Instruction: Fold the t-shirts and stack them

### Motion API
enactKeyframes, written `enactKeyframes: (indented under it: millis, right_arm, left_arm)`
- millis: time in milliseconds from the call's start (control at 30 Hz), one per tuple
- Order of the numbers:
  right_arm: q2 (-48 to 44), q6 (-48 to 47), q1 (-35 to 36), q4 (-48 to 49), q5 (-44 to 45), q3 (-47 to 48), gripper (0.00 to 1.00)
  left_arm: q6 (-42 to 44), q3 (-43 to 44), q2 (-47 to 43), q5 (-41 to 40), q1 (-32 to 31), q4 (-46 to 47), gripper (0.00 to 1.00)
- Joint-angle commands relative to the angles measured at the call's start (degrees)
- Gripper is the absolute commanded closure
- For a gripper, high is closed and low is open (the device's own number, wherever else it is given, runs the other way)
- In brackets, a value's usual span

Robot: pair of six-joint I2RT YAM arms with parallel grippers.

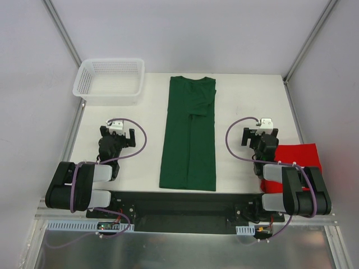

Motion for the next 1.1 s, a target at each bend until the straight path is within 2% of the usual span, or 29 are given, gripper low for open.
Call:
enactKeyframes:
  millis: [0, 533, 567, 633, 733, 800, 833, 867, 900, 933, 967, 1000, 1033, 1067]
  right_arm:
    - [-0.16, 1.34, -0.35, 1.41, -0.61, 1.35, 0.04]
    - [-0.16, 1.25, -0.35, 1.33, -0.61, 1.44, 0.04]
    - [-0.07, 1.33, -0.35, 1.32, -0.61, 1.44, 0.04]
    - [-0.07, 1.34, -0.26, 1.32, -0.70, 1.44, 0.04]
    - [-0.07, 1.25, -0.35, 1.32, -0.70, 1.53, 0.04]
    - [-0.42, 1.07, -0.26, 1.50, -0.78, 1.88, 0.04]
    - [-2.77, -0.58, 0.35, -5.29, -2.52, 3.80, 0.04]
    - [-5.23, -1.82, 1.83, -13.88, -1.85, 6.86, 0.04]
    - [-8.30, -3.74, 3.59, -22.67, -0.79, 15.24, 0.04]
    - [-12.59, -7.68, 7.52, -32.76, 1.48, 18.72, 0.04]
    - [-14.90, -7.63, 9.13, -37.39, 3.15, 22.32, 0.04]
    - [-16.58, -5.28, 10.01, -42.48, 5.78, 32.45, 0.04]
    - [-17.37, 2.66, 10.20, -54.37, 6.59, 37.51, 0.04]
    - [-17.03, 4.13, 10.20, -60.66, 6.77, 43.22, 0.04]
  left_arm:
    - [-0.09, 0.12, -0.55, 1.83, 0.85, 1.56, 0.01]
    - [-0.27, 0.47, -0.55, 2.27, 1.11, 1.12, 0.01]
    - [-0.44, 0.48, -0.55, 1.84, 1.28, 0.94, 0.01]
    - [-4.03, 2.93, -0.03, -4.20, 1.90, -2.55, 0.01]
    - [-4.14, 2.41, -0.11, -3.35, 2.43, -2.40, 0.01]
    - [-3.87, 2.49, -0.90, -6.14, 1.12, -2.30, 0.00]
    - [-3.53, 3.89, -2.12, -10.51, -0.11, -4.75, 0.01]
    - [-3.61, 7.04, -7.18, -21.26, -2.73, -12.95, 0.01]
    - [-2.48, 15.94, -9.58, -24.41, -6.50, -28.35, 0.01]
    - [-1.42, 20.64, -12.47, -27.49, -8.36, -34.59, 0.01]
    - [-0.72, 25.13, -13.63, -28.48, -9.25, -38.92, 0.01]
    - [-1.49, 34.74, -14.52, -27.36, -9.61, -50.62, 0.01]
    - [-4.98, 39.71, -15.13, -25.87, -9.26, -56.74, 0.01]
    - [-7.71, 44.20, -14.97, -23.59, -9.17, -62.20, 0.01]
